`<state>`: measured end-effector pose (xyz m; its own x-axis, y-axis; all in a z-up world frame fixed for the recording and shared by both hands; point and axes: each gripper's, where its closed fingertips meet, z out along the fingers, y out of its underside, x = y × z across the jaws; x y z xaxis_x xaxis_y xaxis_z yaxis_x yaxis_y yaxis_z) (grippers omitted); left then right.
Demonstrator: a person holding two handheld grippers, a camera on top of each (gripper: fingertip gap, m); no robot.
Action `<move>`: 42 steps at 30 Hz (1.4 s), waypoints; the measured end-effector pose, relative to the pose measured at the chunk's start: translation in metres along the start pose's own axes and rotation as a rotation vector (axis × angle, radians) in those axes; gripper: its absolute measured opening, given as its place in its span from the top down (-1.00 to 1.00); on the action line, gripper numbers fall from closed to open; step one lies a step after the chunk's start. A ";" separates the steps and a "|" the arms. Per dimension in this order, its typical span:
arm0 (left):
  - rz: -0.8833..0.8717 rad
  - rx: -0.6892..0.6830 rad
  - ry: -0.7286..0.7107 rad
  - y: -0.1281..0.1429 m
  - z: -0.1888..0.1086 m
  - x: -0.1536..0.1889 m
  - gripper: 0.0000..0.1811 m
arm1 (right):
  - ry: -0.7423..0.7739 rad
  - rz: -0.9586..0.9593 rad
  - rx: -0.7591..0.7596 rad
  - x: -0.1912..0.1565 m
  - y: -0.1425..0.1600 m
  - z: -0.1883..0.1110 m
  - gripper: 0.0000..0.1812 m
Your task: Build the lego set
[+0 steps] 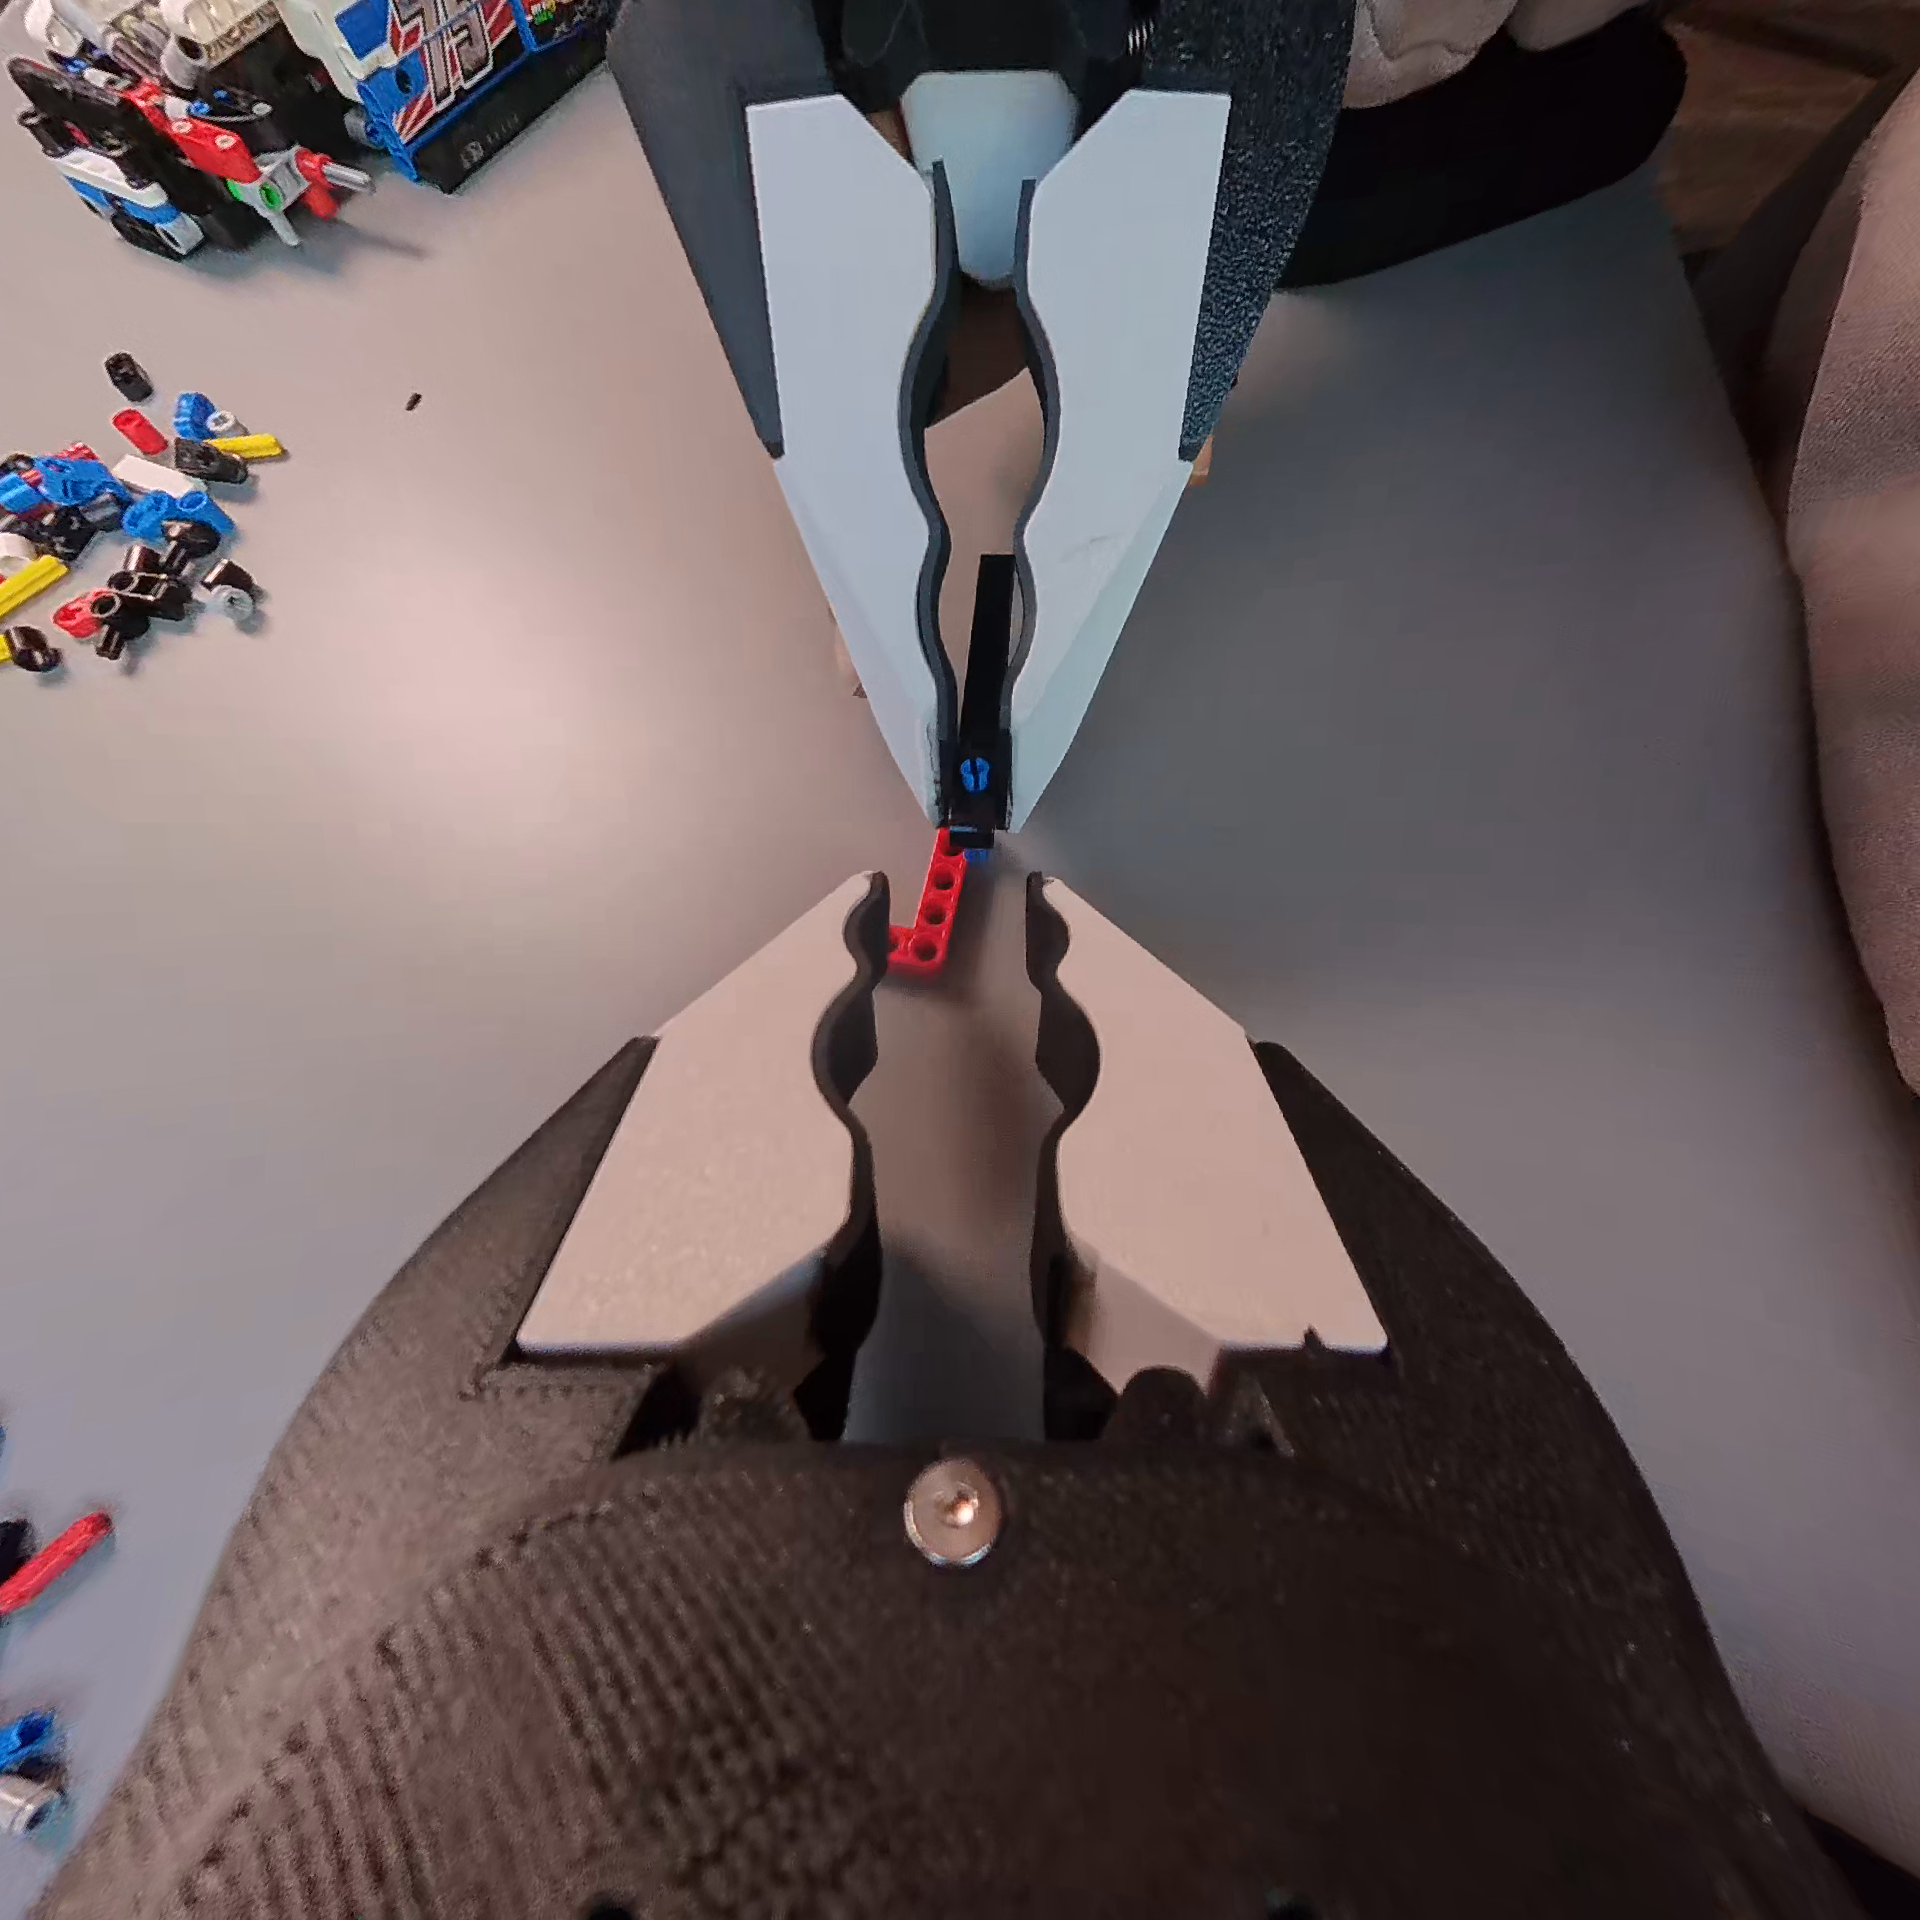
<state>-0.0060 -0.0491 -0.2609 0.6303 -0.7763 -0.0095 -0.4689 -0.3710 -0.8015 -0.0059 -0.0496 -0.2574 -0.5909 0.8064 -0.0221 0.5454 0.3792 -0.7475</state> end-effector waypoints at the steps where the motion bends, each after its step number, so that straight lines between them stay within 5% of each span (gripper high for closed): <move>1: -0.010 0.001 0.001 0.001 -0.002 -0.001 0.72 | -0.001 -0.001 0.002 0.000 -0.002 0.000 0.94; 9: 0.004 -0.061 -0.047 0.016 0.002 -0.015 0.61 | 0.017 -0.001 -0.043 0.010 -0.001 0.004 0.94; 32: -0.031 -0.111 -0.077 0.018 0.007 -0.010 0.75 | -0.008 -0.018 -0.116 0.002 0.007 0.007 0.93; 42: -0.077 -0.130 -0.101 0.018 0.007 -0.009 0.75 | 0.057 -0.088 -0.348 0.002 0.009 0.008 0.94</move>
<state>-0.0157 -0.0448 -0.2795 0.7235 -0.6902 -0.0161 -0.4887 -0.4955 -0.7180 -0.0068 -0.0479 -0.2691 -0.6158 0.7842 0.0767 0.6694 0.5719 -0.4742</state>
